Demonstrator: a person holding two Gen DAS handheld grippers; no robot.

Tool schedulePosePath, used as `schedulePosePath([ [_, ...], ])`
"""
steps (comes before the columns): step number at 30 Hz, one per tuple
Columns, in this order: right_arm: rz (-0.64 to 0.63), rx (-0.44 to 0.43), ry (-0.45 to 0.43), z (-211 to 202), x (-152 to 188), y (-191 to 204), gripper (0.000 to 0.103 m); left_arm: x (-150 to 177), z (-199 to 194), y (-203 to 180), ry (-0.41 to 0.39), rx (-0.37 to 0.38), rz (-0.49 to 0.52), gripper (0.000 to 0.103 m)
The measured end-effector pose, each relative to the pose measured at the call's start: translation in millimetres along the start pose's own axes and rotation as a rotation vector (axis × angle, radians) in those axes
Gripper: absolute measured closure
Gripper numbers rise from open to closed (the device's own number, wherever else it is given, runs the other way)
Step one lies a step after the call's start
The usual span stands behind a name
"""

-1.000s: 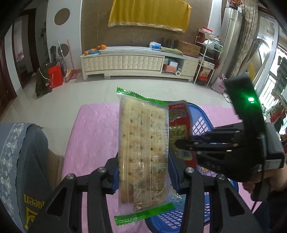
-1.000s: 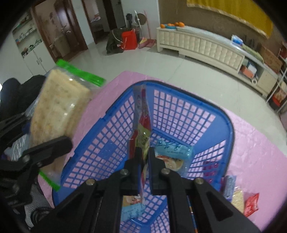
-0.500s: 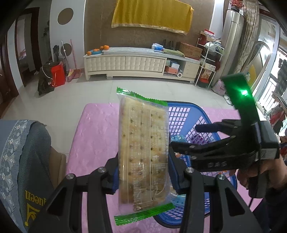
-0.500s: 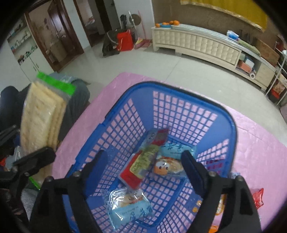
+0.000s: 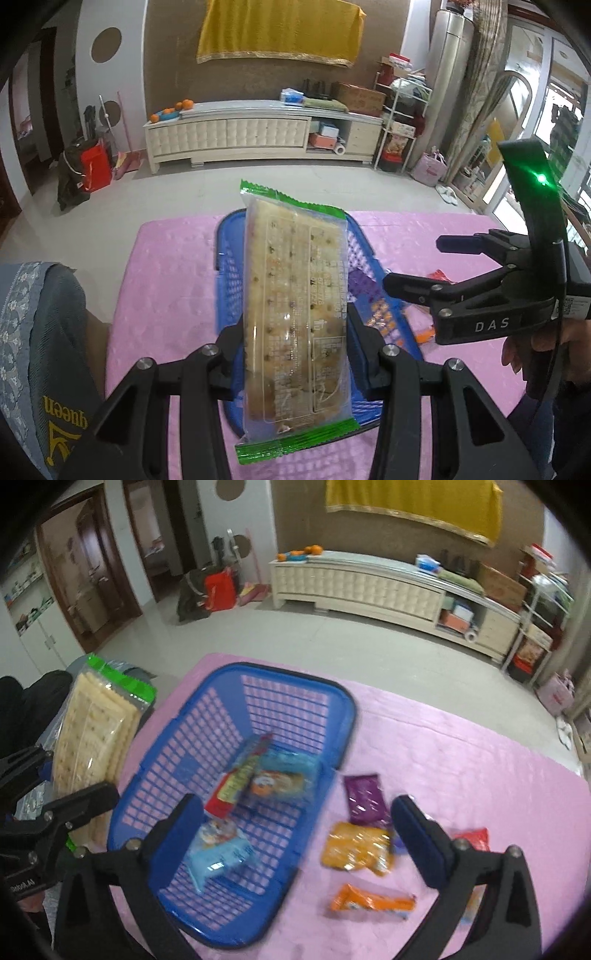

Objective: Organize snacks
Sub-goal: 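Lower the cracker pack into the basket and open the left tool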

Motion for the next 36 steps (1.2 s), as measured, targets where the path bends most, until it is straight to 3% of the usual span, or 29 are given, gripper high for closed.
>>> schedulePosePath([
  [5,0.041,0.058,-0.003,-5.9,14.7,-26.6,0.0,0.1,17.5,-16.8,0.038,0.035,0.005,0.061],
  [10,0.077,0.057,0.003,-4.7,28.6,-44.0,0.0,0.5,52.6,-21.9,0.123,0.089,-0.049,0.061],
  [16,0.098,0.059,0.019,8.2,36.9,-58.4,0.0,2.2,78.7,-29.6,0.174,0.084,-0.077,0.061],
  [20,0.121,0.052,0.02,13.3,39.9,-68.5,0.0,1.0,79.9,-37.7,0.165,0.086,-0.046,0.052],
  [22,0.135,0.052,0.016,13.3,40.3,-73.7,0.0,0.5,76.4,-41.8,0.16,0.082,-0.029,0.04],
  [36,0.167,0.041,-0.046,-48.7,60.4,-79.6,0.0,4.6,15.1,-84.2,0.082,0.065,0.087,0.033],
])
Point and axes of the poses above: each gripper's, at about its wrist camera, not at the fingertips, and z roughly the way its jaws point, y to its left, x to its underside, the point moved 4 cm from there along z, roughly the way its jaws point, and after that the axes turned 5 degrees about y, right-handed, at the moved point
